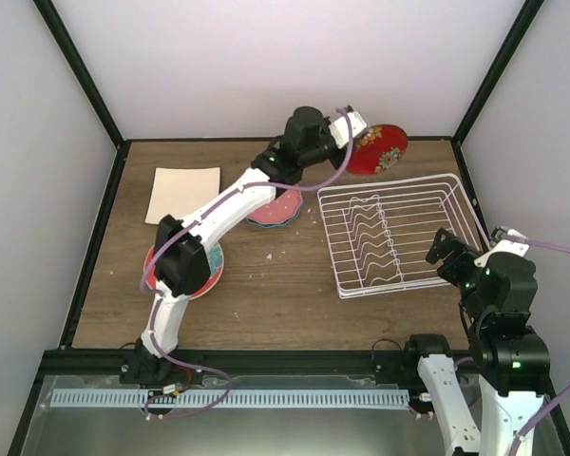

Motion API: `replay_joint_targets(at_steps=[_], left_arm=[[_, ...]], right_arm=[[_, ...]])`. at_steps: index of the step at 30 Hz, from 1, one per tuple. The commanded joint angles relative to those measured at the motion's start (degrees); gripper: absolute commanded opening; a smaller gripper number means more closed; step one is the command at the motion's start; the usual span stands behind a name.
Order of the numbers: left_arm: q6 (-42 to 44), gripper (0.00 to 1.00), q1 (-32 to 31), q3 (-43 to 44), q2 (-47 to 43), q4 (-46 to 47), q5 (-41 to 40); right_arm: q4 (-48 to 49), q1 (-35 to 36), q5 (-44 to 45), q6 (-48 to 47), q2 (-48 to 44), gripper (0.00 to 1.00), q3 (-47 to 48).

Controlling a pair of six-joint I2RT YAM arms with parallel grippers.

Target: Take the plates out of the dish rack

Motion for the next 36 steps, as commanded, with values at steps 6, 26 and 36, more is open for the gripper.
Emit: replay_joint_targets(at_steps=[6, 26, 36], left_arm=[[-38.40, 0.04, 14.80, -12.89, -20.13, -5.22, 5.75], [-48.96, 0.04, 21.05, -79.16, -56.99, -7.32, 16.66], [-48.12, 0.04, 19.36, -82.28, -46.04, -0.84, 14.82]], right_arm=[[-0.59, 0.65, 0.43, -0.46, -1.77, 1.00, 0.18], [2.58, 0.65, -1.53, -0.37, -0.60, 1.00, -0.60], [1.18, 0.64, -0.35, -0.78, -0.48, 1.00, 1.50]])
